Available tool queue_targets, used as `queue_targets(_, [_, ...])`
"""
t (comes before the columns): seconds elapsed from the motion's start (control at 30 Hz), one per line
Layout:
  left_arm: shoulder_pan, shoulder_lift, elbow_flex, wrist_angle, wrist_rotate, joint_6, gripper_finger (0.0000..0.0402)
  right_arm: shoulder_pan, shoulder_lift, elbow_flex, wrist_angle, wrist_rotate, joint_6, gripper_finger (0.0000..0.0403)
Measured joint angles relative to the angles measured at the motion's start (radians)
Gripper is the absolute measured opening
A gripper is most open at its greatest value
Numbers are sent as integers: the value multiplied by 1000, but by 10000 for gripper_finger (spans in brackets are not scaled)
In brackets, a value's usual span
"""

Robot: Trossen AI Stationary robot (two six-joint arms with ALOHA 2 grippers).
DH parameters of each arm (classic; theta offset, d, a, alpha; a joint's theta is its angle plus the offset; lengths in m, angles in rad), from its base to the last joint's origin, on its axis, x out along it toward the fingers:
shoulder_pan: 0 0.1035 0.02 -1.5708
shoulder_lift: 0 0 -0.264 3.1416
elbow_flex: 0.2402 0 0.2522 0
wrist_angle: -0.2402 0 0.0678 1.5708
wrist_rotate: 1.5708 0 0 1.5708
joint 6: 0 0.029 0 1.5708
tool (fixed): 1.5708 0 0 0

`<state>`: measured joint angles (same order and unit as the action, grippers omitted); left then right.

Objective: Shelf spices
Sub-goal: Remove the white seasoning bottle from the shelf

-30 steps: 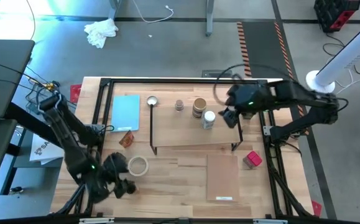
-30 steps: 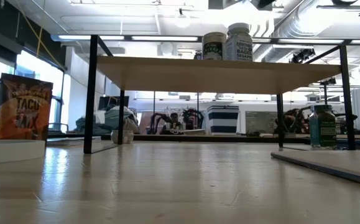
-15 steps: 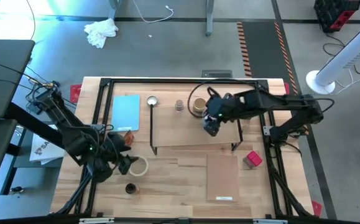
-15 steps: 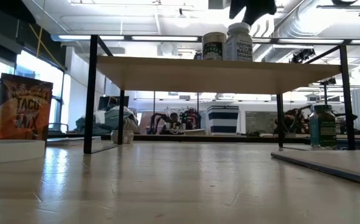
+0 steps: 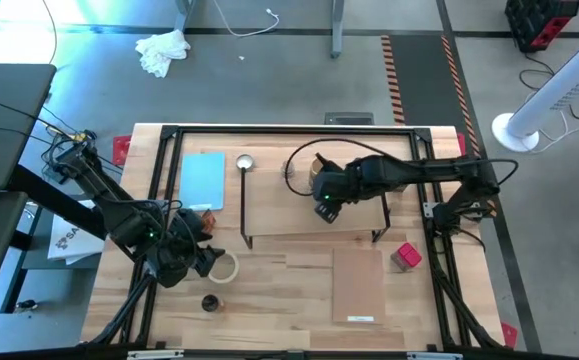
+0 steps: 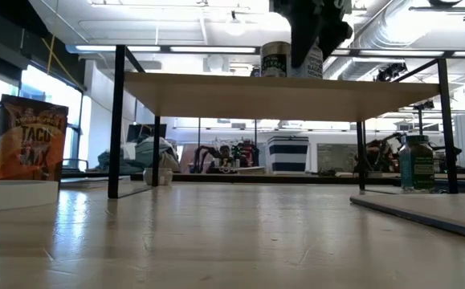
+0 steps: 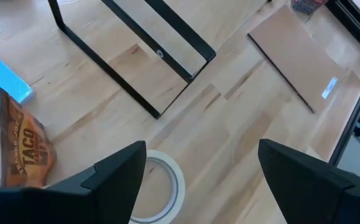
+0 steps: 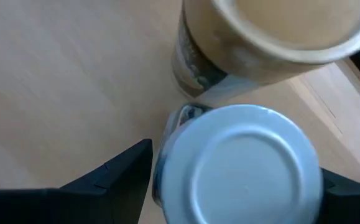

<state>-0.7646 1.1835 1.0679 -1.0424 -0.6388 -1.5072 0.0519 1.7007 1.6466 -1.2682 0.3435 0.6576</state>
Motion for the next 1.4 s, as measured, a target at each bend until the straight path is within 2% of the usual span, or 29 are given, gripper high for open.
queue_targets(0.33, [6,0,0,16,-2,0,307,-1,22,0,31,65,47,260])
queue_targets(0.4, [6,0,0,16,-3,1,307,-1,22,0,22,67,69,243])
queue_targets(0.5, [6,0,0,16,-3,1,307,-1,21,2,-13,70,102,191])
queue_targets(0.7, [6,0,0,16,-5,22,307,26,13,3,-115,98,86,188])
queue_targets(0.83, [6,0,0,15,-5,44,307,45,-29,-1,-189,56,79,188])
queue_targets(1.0, [6,0,0,14,-6,46,307,84,-141,-1,-254,4,150,188])
queue_targets(1.23, [6,0,0,7,-50,46,307,198,-308,0,-131,-60,178,188])
queue_targets(1.4, [6,0,0,-20,-56,46,307,306,-322,0,-32,-113,149,187])
